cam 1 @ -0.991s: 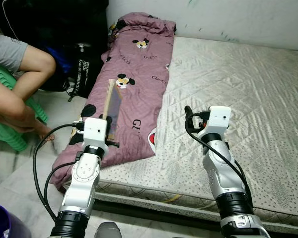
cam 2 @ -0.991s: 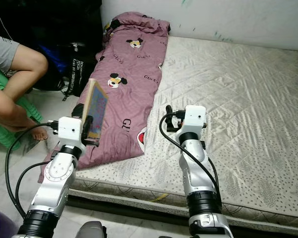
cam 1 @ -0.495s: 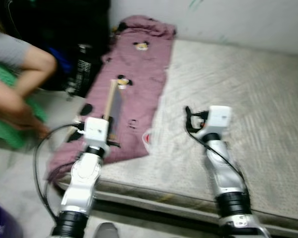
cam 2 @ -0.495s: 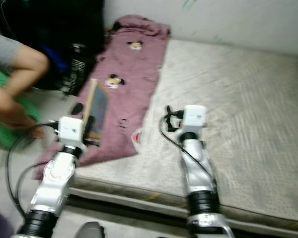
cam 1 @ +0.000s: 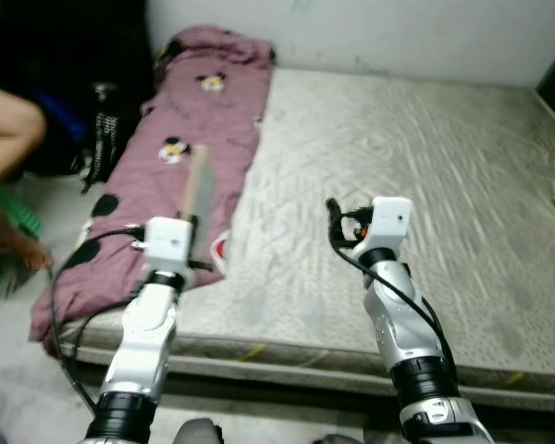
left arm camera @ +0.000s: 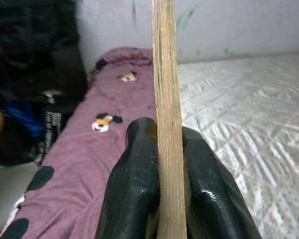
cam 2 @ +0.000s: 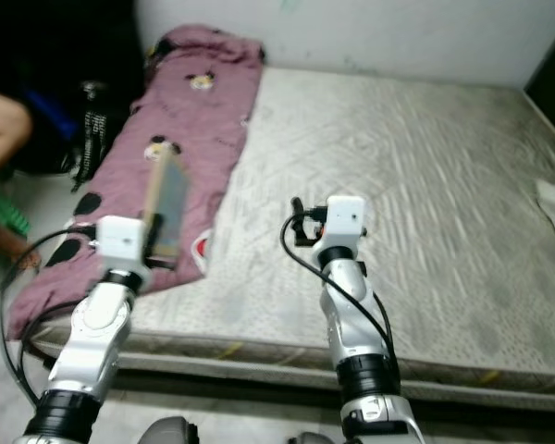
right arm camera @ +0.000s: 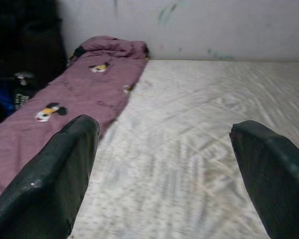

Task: Clean up the room

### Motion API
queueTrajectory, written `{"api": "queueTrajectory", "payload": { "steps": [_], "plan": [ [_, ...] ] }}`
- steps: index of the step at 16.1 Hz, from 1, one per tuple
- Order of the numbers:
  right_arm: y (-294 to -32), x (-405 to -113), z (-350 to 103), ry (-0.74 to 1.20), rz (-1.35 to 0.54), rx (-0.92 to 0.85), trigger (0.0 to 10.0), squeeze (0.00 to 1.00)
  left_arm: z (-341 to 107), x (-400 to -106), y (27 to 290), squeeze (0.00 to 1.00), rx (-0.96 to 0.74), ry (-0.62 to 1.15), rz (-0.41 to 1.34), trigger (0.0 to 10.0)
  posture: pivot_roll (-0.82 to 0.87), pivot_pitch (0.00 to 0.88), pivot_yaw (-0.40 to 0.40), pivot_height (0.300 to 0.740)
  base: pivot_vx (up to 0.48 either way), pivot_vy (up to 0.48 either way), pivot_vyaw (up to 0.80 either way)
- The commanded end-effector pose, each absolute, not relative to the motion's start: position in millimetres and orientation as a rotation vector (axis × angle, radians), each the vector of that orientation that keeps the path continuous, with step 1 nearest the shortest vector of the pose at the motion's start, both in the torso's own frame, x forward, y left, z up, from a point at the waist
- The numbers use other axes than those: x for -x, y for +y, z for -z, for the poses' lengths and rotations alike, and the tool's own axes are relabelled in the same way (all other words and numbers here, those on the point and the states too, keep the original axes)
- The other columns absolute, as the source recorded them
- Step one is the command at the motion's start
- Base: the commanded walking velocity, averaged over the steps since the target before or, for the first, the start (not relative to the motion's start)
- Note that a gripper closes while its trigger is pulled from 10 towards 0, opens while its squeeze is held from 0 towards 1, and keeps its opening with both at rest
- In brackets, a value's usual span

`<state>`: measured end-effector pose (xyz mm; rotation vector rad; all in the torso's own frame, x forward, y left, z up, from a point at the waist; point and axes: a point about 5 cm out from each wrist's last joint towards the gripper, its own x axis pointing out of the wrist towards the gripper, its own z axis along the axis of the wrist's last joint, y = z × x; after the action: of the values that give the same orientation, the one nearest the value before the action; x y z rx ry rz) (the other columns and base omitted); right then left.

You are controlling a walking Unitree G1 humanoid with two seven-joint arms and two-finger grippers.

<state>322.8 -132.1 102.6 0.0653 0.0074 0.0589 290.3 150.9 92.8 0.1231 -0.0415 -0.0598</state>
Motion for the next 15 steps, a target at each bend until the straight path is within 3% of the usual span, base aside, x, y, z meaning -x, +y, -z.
{"api": "queueTrajectory", "payload": {
  "steps": [1, 15],
  "plan": [
    [-139.5, -322.7, -101.6, 0.013, -0.031, -0.057, 10.0, 0.0, -102.8, -292.6, 144.0, 0.0, -0.116, -0.098, 0.077, 10.0, 0.06, 0.0, -0.011, 0.74, 0.0, 0.0, 0.0],
    [-136.9, -323.5, -102.9, 0.005, -0.039, -0.069, 10.0, 0.0, -105.3, -294.6, 143.3, 0.0, -0.111, -0.109, 0.085, 10.0, 0.06, 0.0, -0.011, 0.74, 0.0, 0.0, 0.0]
  ]
}}
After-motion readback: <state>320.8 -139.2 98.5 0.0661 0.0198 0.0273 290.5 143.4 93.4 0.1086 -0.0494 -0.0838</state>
